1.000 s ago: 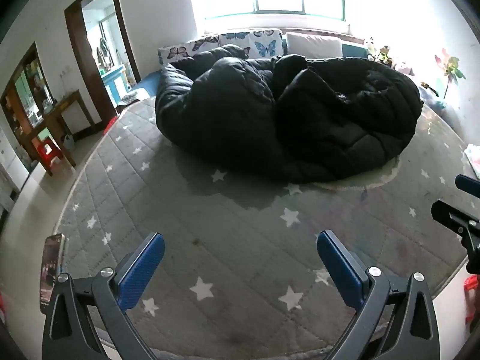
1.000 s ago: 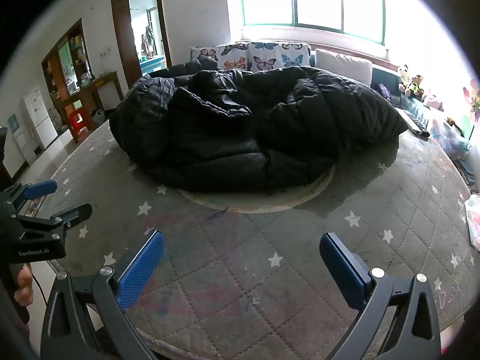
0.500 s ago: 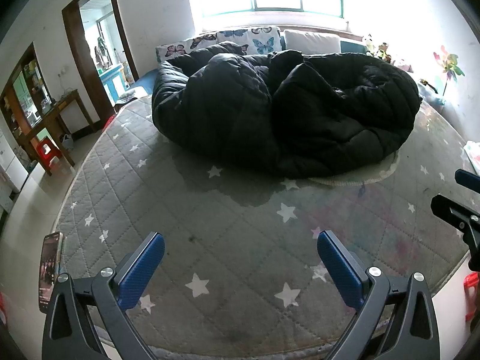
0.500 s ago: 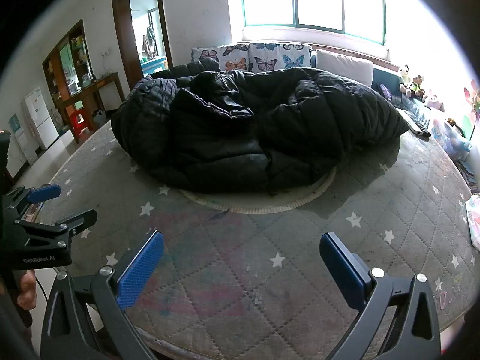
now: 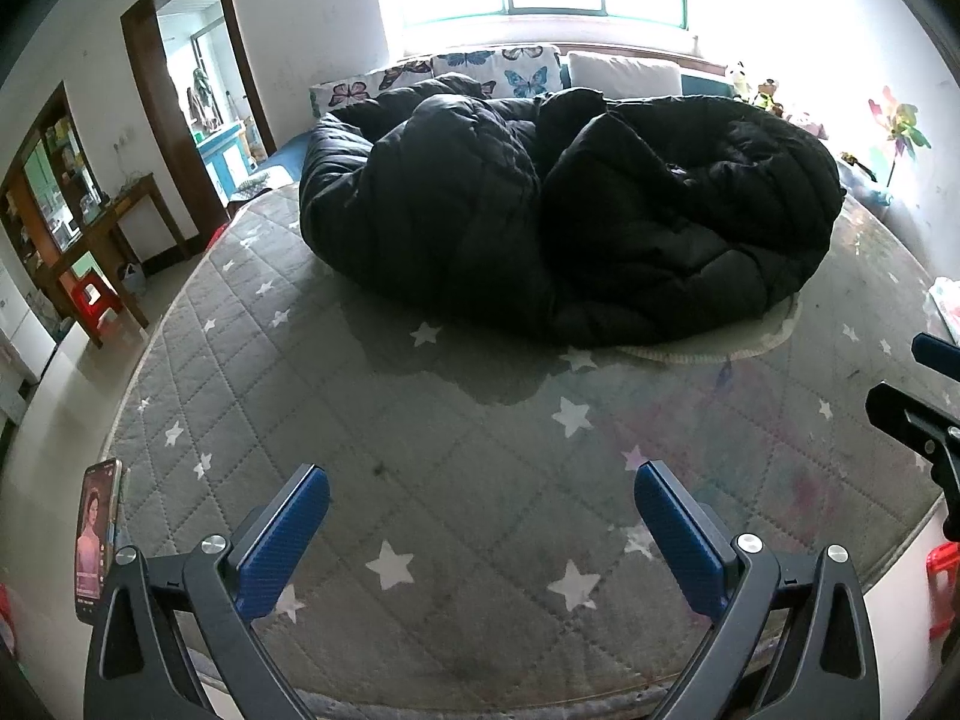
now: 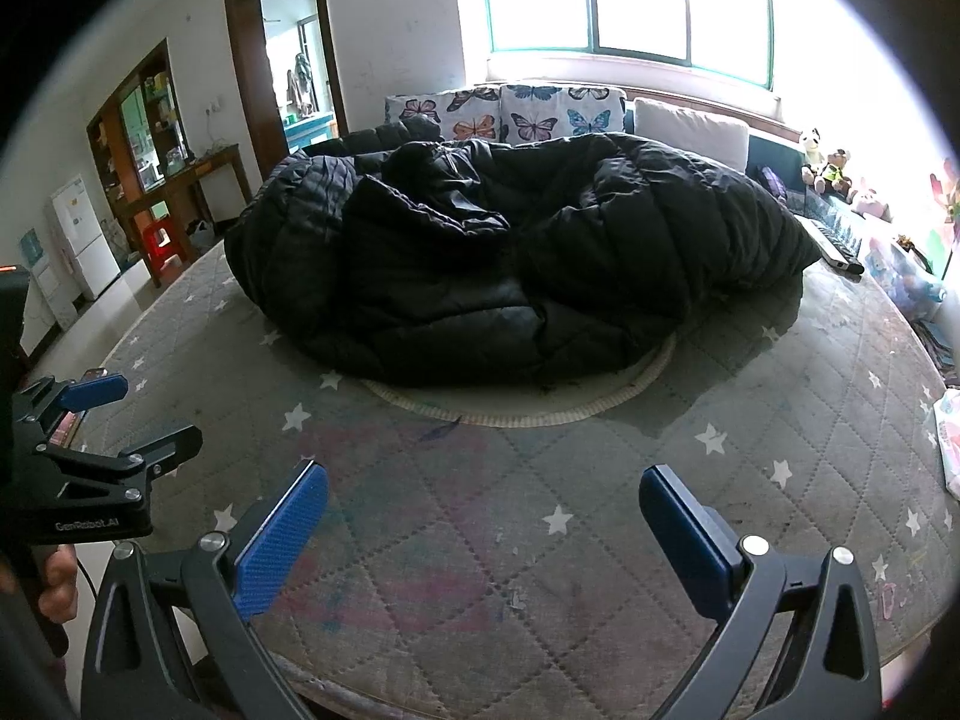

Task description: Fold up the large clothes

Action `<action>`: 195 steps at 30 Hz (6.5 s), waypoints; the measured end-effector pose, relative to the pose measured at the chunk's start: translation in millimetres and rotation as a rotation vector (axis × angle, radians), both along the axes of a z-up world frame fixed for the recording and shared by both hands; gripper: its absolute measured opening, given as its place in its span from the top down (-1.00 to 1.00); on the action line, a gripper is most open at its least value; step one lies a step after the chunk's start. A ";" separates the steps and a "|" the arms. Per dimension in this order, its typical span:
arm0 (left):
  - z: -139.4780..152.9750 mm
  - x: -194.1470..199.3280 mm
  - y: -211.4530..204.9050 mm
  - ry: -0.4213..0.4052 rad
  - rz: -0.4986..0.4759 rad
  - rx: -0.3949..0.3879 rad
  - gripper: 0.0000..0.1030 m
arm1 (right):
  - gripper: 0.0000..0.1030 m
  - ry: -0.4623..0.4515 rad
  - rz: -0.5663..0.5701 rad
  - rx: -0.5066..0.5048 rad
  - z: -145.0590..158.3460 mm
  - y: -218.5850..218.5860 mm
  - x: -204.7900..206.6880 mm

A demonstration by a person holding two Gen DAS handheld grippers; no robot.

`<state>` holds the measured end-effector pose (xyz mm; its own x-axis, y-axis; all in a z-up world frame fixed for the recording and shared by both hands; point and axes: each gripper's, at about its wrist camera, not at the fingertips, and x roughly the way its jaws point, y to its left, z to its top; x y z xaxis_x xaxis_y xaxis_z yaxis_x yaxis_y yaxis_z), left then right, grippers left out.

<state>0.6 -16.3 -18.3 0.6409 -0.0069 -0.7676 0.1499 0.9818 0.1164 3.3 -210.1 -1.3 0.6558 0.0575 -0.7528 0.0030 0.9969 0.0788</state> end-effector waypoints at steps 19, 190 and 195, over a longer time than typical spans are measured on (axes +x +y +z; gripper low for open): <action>-3.7 6.7 -1.1 0.017 0.004 0.003 -1.00 | -1.00 0.010 0.005 0.000 -1.0 0.3 3.2; 53.6 348.4 169.8 0.148 0.091 -0.481 -0.56 | -0.51 0.135 0.055 0.153 -14.7 -124.8 118.0; 40.9 307.0 97.9 0.207 -0.081 -0.412 -0.61 | -0.51 0.114 -0.154 0.132 -11.7 -198.1 118.8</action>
<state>307.6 81.6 22.6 0.4596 -0.3814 -0.8020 0.2069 0.9242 -0.3209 122.1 -408.2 -13.1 0.5756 0.0662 -0.8150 0.1709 0.9650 0.1991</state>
